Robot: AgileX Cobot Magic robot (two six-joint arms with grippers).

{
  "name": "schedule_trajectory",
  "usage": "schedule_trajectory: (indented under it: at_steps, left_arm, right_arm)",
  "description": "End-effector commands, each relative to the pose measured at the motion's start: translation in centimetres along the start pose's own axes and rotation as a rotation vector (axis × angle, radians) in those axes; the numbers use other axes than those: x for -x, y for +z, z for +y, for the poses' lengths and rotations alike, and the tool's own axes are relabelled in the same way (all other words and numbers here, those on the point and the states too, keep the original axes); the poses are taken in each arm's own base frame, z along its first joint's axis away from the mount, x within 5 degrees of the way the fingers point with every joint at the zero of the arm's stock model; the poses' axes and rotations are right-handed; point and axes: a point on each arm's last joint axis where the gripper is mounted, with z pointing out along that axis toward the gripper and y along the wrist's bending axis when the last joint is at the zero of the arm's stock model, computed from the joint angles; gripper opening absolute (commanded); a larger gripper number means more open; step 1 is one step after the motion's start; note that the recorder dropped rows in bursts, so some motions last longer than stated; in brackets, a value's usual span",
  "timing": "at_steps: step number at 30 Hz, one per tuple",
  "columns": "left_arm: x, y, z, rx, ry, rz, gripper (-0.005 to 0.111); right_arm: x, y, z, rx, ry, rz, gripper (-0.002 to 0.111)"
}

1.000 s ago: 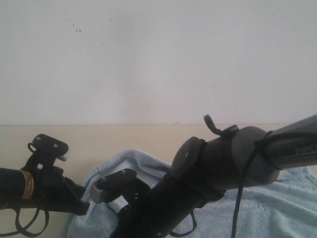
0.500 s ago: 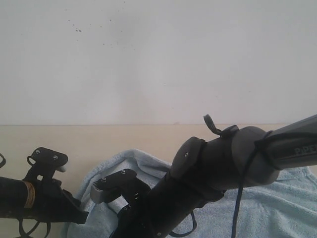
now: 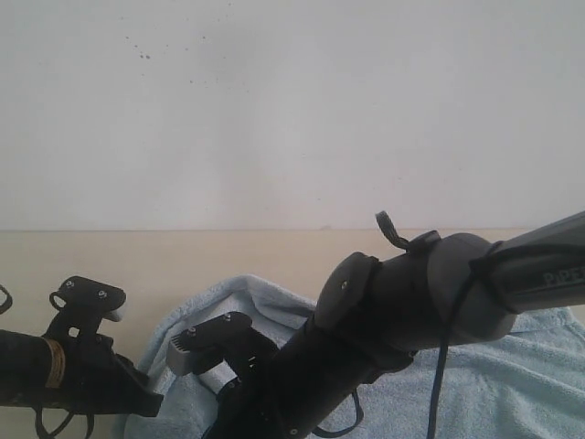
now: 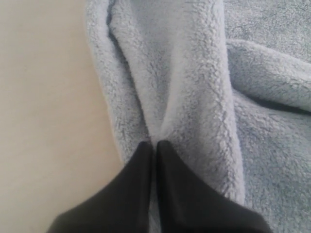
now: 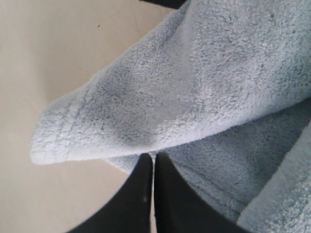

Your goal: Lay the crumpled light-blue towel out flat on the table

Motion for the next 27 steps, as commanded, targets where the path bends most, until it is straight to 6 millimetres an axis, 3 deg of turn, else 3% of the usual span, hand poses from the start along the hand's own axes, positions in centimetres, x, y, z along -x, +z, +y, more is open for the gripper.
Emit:
schedule_trajectory:
  at_steps: [1,11,19,27]
  left_arm:
    - [-0.5,0.7,-0.1,-0.019,-0.023,0.003,0.004]
    - [-0.4,2.0,1.3,0.056,-0.028,0.087,0.004]
    - [2.3,2.2,4.6,0.127,-0.073,0.012,0.004]
    - [5.4,2.3,7.1,0.165,-0.006,-0.095,0.004]
  right_arm:
    - [0.1,-0.1,0.1,0.002,-0.01,-0.002,0.001]
    - [0.1,-0.1,0.1,0.008,-0.013,0.003,0.001]
    - [0.0,-0.1,0.2,0.02,-0.013,0.011,0.001]
    - [0.0,-0.1,0.2,0.017,-0.013,0.009,0.001]
